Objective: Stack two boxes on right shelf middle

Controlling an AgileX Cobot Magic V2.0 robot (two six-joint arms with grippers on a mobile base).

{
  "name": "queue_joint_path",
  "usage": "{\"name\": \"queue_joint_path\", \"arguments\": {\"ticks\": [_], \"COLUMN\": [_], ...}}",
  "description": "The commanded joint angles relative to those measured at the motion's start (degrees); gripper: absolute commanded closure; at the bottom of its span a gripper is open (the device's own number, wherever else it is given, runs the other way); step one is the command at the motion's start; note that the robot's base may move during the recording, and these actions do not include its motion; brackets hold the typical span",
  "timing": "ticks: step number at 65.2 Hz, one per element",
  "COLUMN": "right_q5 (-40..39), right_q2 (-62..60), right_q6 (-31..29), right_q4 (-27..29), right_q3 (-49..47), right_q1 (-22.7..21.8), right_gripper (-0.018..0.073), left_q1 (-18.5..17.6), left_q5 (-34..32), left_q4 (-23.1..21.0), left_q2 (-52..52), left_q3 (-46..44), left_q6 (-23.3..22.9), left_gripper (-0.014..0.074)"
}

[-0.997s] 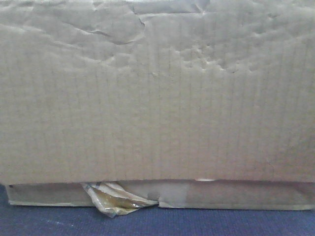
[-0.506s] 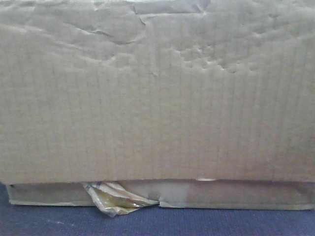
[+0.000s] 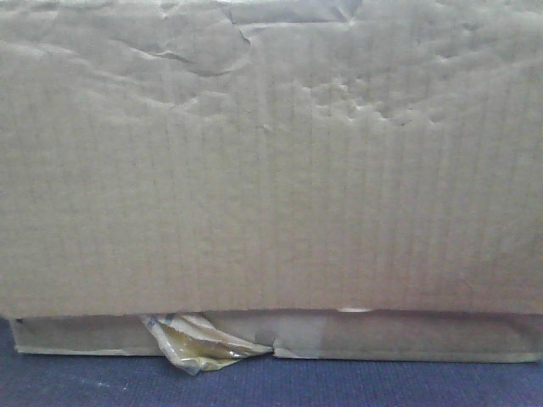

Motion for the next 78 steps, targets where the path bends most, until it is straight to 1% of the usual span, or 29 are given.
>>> {"name": "queue_joint_path", "arguments": {"ticks": [1,4,9,10,16,20,23,33,43,51,58,64,67,72,73,78], "right_q5": [-1.3,-1.3,-1.3,-1.3,-1.3,-1.3,-1.3,-1.3,-1.3,-1.3,-1.3,-1.3,-1.3,-1.3,-1.3,-1.3], "right_q2": [-0.17,-0.17,-0.17,-0.17,-0.17,-0.17,-0.17,-0.17,-0.17,-0.17,-0.17,-0.17,-0.17,-0.17,-0.17,-0.17], "right_q6": [-0.03,-0.03,-0.03,-0.03,-0.03,-0.03,-0.03,-0.03,-0.03,-0.03,-0.03,-0.03,-0.03,-0.03,-0.03,-0.03], "right_q4": [0.16,0.16,0.16,0.16,0.16,0.16,0.16,0.16,0.16,0.16,0.16,0.16,0.16,0.16,0.16,0.16], "right_q3": [0.0,0.0,0.0,0.0,0.0,0.0,0.0,0.0,0.0,0.0,0.0,0.0,0.0,0.0,0.0,0.0], "right_q1": [-0.01,-0.01,-0.01,-0.01,-0.01,-0.01,-0.01,-0.01,-0.01,-0.01,-0.01,-0.01,-0.01,-0.01,-0.01,-0.01], "right_gripper": [0.0721,0.0721,0.0721,0.0721,0.0721,0.0721,0.0721,0.0721,0.0721,0.0721,0.0721,0.0721,0.0721,0.0721,0.0721,0.0721], "left_q1": [-0.08,-0.08,-0.08,-0.08,-0.08,0.06,0.34,2.15,2.42,1.81,-0.79,-5.41,-8.74,-14.1,-15.88,-22.06], "left_q5": [0.17,0.79,1.7,1.7,1.93,1.8,1.8,1.68,1.93,1.93,1.93,1.93,1.93,1.93,1.93,1.93], "left_q4": [-0.31,-0.31,-1.51,-1.79,-3.67,-3.0,-2.22,0.22,5.73,6.26,6.39,6.39,6.39,7.1,7.29,9.27], "left_q2": [0.0,0.0,0.0,0.0,-0.21,-0.63,-0.89,-1.99,-1.99,-2.08,-2.08,-2.21,-2.21,-2.21,-2.21,-2.21], "left_q3": [-0.44,-0.44,-0.44,-0.44,-0.71,-1.66,-3.14,-10.95,-22.76,-33.04,-40.86,-47.66,-50.03,-52.76,-53.05,-53.27], "left_q6": [0.56,0.56,0.56,0.59,0.59,0.59,-0.33,-6.62,-13.36,-17.34,-19.58,-22.41,-22.95,-26.11,-26.77,-29.69], "left_gripper": [0.0481,0.0547,0.0694,0.0708,0.0708,0.0708,0.0708,0.0708,0.0708,0.0708,0.0708,0.0708,0.0708,0.0708,0.0708,0.0708]}}
